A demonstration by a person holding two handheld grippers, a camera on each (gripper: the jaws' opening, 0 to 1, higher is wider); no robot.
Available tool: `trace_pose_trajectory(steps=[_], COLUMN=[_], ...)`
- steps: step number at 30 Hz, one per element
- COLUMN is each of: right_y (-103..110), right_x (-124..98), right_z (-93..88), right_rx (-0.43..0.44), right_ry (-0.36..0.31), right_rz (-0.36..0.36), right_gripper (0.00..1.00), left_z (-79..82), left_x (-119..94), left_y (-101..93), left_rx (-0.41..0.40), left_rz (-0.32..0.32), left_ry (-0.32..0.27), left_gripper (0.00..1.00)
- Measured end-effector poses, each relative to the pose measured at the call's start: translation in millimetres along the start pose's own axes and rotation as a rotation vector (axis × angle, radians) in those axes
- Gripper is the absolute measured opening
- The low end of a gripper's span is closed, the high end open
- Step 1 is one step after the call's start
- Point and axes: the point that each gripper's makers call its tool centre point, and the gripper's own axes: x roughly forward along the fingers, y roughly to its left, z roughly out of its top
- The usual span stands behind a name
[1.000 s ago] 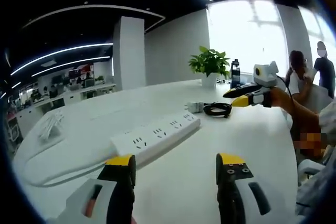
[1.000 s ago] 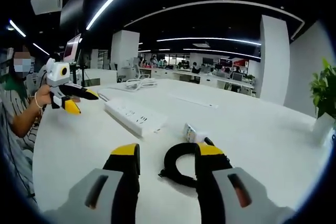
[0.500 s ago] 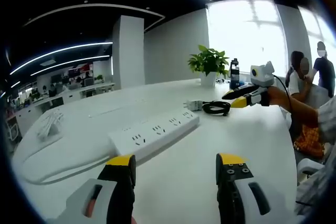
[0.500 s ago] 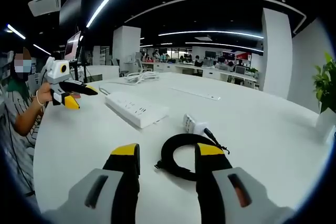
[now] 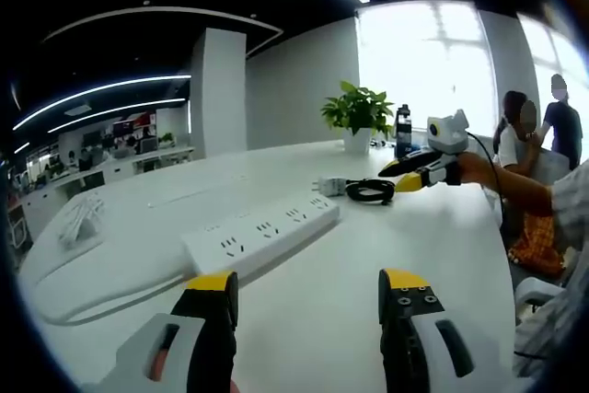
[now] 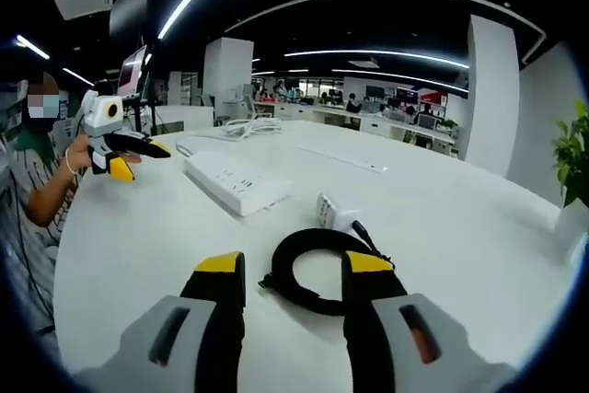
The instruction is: Straighten the power strip on the desk, plug the charger into it
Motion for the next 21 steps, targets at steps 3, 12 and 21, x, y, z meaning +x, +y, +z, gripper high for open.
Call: trace_pose_trajectory(steps=[3, 12, 21], right_y=[-1, 5, 1], right_x=[0, 2, 3], right_z=[2.1, -0.1, -9.2], right_rx=[-0.063, -0.109, -0.113], right_ry=[-0.011, 0.013, 0.059], right_rz=[0.016, 0.079, 0.114], right_gripper=[0.4, 0.4, 0.4], left_z=[0.2, 0.9, 0.3], left_x=[0, 1, 0], left_y=[-0.3, -3.7, -9.6], left_rx=[0.001, 0.005, 0.019], left_rz=[0.0, -0.01, -0.028], left_ry=[-0.001, -0.002, -0.001], left_gripper=[0.62, 0.62, 0.62])
